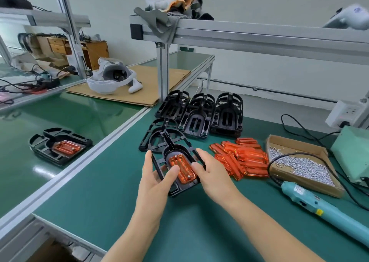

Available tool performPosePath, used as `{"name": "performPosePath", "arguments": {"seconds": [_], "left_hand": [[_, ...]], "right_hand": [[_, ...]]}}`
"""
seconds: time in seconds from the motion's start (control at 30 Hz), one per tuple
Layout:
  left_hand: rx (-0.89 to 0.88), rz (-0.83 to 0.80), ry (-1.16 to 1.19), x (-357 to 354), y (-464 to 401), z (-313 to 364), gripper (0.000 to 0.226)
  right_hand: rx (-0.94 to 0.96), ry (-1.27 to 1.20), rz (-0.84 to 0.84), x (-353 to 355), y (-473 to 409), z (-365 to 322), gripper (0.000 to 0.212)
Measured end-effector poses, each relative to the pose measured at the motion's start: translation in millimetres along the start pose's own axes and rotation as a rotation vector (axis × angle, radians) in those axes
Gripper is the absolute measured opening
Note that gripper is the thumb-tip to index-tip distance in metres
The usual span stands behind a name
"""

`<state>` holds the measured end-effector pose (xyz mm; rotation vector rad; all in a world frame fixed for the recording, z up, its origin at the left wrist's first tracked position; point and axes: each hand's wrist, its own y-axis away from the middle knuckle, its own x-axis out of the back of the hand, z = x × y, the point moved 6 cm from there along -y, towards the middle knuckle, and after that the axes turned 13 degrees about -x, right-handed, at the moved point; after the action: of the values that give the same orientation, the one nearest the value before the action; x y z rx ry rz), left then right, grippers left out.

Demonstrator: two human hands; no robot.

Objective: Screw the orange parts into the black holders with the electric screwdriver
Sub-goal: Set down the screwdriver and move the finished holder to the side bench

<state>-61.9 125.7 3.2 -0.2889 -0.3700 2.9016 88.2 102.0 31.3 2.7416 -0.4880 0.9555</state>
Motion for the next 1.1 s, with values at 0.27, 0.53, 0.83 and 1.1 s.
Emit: {"name": "performPosePath", "arguments": {"seconds": [0.27, 0.53, 0.83, 1.1], "left_hand": [[-0.068, 0.309, -0.037, 71.0, -22.7, 7.3, 0.071], [-0.108, 0.56, -0.074, 147.4, -28.4, 10.3, 0.064], [-0.104, 0.817, -0.278, 249.1, -28.9, 17.0, 0.065], [-0.022, 0.913, -0.434, 313.9, -44.1, 24.3, 0.064]], "right_hand": [[0.077, -0.058, -0.127, -70.5, -17.1, -50.5, 0.051], [0.192, -0.052, -0.23, -142.3, -25.4, -105.3, 0.048], [0.333, 0.077, -0.35, -230.8, -17.7, -170.8, 0.046], [0.566, 0.379, -0.335, -284.5, -7.4, -204.0, 0.068]]}}
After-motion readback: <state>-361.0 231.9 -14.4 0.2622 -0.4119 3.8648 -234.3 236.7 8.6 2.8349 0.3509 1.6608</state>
